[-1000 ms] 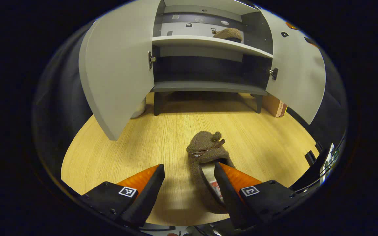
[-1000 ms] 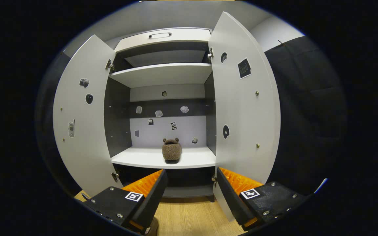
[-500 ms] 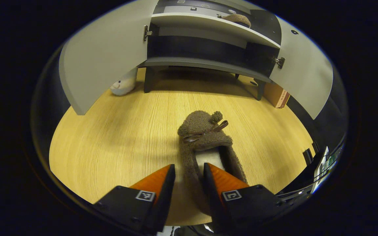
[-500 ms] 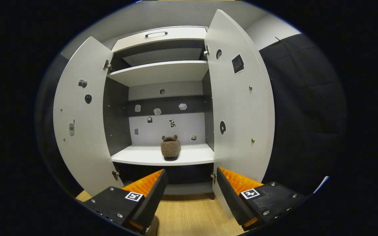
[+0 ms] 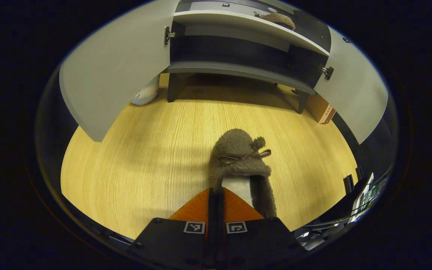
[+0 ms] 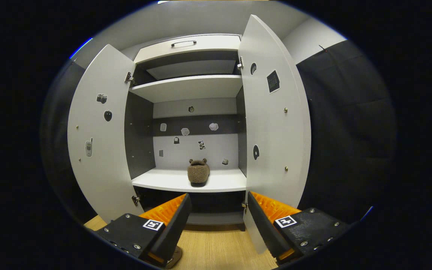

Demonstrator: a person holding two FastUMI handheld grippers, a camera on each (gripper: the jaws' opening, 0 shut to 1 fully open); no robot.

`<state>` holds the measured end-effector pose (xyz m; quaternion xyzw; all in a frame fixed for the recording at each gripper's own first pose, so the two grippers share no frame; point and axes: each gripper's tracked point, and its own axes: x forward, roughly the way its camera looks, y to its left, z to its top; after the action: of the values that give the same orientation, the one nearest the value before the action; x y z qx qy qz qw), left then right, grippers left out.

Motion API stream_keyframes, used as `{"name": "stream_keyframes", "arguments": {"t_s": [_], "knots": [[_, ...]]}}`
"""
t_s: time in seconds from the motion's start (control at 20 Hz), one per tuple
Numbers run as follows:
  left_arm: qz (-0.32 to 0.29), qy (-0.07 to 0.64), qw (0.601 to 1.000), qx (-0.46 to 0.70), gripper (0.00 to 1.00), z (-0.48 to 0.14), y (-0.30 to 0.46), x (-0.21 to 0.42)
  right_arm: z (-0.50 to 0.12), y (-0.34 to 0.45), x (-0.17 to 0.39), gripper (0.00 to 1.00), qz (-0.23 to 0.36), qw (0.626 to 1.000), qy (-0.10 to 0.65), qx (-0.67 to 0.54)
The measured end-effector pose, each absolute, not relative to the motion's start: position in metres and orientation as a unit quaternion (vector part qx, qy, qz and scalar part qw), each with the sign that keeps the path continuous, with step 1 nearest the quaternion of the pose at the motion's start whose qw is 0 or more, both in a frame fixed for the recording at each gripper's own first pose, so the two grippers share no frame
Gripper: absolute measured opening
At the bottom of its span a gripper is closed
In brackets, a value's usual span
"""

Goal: Grab one shoe with the right hand and put it into the shoe cabinet, grab the other shoe with the left hand and put it into the shoe cabinet; then close the right door with the right hand and the left door with the left hand.

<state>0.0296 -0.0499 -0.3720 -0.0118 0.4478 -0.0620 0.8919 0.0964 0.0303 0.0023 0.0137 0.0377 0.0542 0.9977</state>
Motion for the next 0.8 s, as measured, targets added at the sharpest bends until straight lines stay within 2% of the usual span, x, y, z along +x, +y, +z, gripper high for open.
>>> {"name": "stream_keyframes", "arguments": {"t_s": [0.4,0.8], "knots": [[-0.071,0.409,0.909,-0.018,0.06,-0.263,-0.072,0.04,-0.001,0.033,0.09,0.93,0.103,0.993,0.046,0.02],[-0.092,0.304,0.948,-0.003,0.06,-0.115,-0.096,0.111,-0.009,0.026,0.079,0.92,0.132,0.989,0.059,0.027]]}}
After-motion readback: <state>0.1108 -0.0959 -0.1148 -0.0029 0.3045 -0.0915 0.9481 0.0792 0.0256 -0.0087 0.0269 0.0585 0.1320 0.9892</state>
